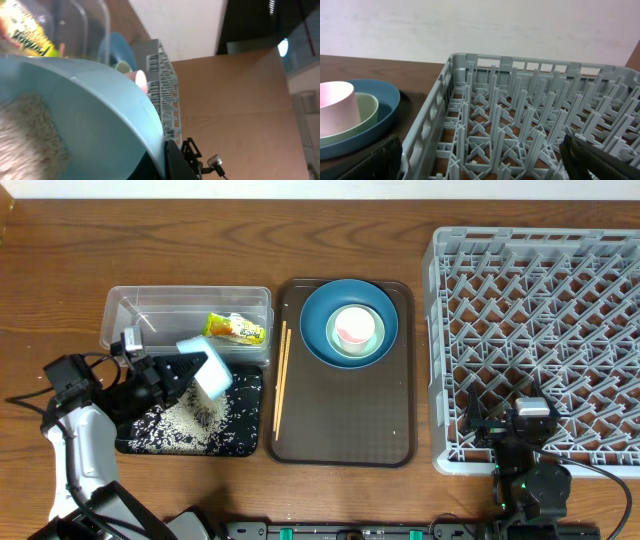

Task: Sort waste into correct bins and load items into the dishwasher rack
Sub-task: 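Tilt the bowl over the black tray to pour out the rice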

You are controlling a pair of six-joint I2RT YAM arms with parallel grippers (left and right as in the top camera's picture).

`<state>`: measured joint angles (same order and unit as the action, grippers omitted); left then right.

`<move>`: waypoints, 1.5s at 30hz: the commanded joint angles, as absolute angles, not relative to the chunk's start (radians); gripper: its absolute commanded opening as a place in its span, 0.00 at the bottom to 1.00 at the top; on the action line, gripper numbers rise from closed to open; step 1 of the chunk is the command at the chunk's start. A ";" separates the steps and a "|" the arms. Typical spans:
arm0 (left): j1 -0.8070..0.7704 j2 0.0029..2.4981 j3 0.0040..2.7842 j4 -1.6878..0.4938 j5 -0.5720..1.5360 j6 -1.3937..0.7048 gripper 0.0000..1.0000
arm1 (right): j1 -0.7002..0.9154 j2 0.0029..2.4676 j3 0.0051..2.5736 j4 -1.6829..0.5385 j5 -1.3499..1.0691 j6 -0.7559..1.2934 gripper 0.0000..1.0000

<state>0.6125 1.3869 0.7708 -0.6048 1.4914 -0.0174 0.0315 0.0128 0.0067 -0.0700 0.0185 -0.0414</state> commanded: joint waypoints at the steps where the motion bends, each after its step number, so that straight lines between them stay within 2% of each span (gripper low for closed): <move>1: 0.617 1.388 0.773 -0.591 1.560 0.007 0.06 | 0.031 0.012 0.006 -0.074 0.022 -0.054 0.99; 29: 0.617 1.388 0.773 -0.565 1.559 0.003 0.06 | 0.031 0.012 0.006 -0.074 0.022 -0.054 0.99; 34: 0.661 1.388 0.773 -0.554 1.563 -0.027 0.07 | 0.031 0.012 0.006 -0.074 0.022 -0.054 0.99; 45: 0.690 1.388 0.773 -0.640 1.573 -0.027 0.07 | 0.031 0.012 0.006 -0.074 0.022 -0.054 0.99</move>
